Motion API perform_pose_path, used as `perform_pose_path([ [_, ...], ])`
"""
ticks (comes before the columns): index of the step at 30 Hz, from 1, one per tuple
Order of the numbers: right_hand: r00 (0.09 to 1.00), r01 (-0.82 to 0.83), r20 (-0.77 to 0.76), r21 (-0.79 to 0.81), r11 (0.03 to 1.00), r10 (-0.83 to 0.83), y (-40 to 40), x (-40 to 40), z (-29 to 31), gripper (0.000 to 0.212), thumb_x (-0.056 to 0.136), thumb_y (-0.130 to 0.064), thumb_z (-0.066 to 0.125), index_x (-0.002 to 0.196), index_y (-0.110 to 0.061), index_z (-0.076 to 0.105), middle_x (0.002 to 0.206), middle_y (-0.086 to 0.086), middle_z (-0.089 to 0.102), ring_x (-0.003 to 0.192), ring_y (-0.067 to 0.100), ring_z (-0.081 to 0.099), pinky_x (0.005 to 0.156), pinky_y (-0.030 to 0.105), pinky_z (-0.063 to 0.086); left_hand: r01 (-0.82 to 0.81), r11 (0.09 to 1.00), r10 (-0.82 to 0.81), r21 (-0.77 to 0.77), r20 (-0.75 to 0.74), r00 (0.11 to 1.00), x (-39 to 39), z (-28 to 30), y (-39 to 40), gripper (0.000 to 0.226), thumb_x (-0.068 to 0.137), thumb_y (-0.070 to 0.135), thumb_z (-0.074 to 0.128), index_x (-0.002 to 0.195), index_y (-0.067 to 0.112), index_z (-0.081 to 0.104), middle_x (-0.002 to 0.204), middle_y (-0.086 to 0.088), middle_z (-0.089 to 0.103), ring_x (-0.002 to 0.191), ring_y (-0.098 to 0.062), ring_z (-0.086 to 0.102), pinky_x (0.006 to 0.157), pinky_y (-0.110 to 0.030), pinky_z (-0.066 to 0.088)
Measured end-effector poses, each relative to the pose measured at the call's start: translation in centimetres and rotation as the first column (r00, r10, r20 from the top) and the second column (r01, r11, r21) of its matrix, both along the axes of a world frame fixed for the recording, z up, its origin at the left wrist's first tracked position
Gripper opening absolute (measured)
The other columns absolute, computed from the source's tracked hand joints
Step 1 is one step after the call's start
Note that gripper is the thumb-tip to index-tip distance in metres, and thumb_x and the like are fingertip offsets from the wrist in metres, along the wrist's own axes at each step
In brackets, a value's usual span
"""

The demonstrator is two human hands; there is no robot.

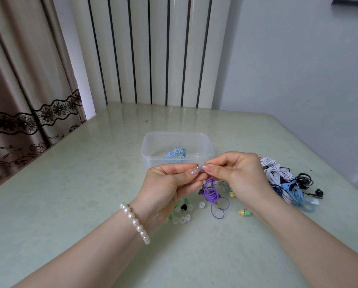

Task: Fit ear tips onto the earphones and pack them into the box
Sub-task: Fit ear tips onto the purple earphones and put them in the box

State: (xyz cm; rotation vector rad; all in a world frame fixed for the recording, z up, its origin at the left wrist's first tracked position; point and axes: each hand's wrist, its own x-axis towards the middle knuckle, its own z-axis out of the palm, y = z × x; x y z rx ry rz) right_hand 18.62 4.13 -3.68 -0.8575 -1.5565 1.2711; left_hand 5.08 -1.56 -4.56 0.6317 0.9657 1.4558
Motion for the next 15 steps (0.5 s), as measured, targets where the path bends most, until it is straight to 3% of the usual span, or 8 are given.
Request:
perform_pose_path([
  [6, 0.999, 0.016, -0.028, 0.004, 1.0, -0.015, -0.26, -0.23, -0.06, 0.007, 0.072, 0.009, 0.067, 0.07, 0.002, 0.065, 0.052, 0.0, 0.066, 0.049, 0.008, 0.064, 0.054, 0.015, 0.051, -0.005, 1.0, 0.005, 0.019, -0.02, 1.0, 0.08, 0.08, -0.16, 0.013, 0.064, -0.005, 0.064, 0.075, -0.003, 0.07, 0.078, -0.018, 0.072, 0.071, -0.02, 0.071, 0.065, -0.023, 0.058],
  [10, 0.999, 0.041, -0.035, 0.005, 0.999, -0.041, -0.44, -0.34, -0.21, 0.008, 0.073, 0.008, 0.066, 0.069, 0.001, 0.064, 0.05, 0.001, 0.066, 0.047, 0.01, 0.063, 0.055, 0.017, 0.053, -0.016, 1.0, 0.018, 0.027, -0.052, 0.998, 0.28, 0.07, -0.23, 0.013, 0.071, -0.008, 0.062, 0.069, -0.001, 0.072, 0.078, -0.019, 0.072, 0.073, -0.021, 0.071, 0.067, -0.023, 0.058],
  [15, 0.992, 0.126, -0.037, 0.075, 0.989, -0.124, -0.69, -0.68, -0.53, 0.015, 0.07, 0.007, 0.07, 0.065, -0.006, 0.065, 0.048, -0.007, 0.064, 0.048, 0.002, 0.061, 0.054, 0.012, 0.049, -0.02, 0.999, 0.022, 0.038, -0.046, 0.999, 0.39, 0.1, -0.32, 0.012, 0.074, -0.008, 0.061, 0.081, -0.004, 0.07, 0.081, -0.017, 0.072, 0.075, -0.019, 0.071, 0.068, -0.022, 0.057],
])
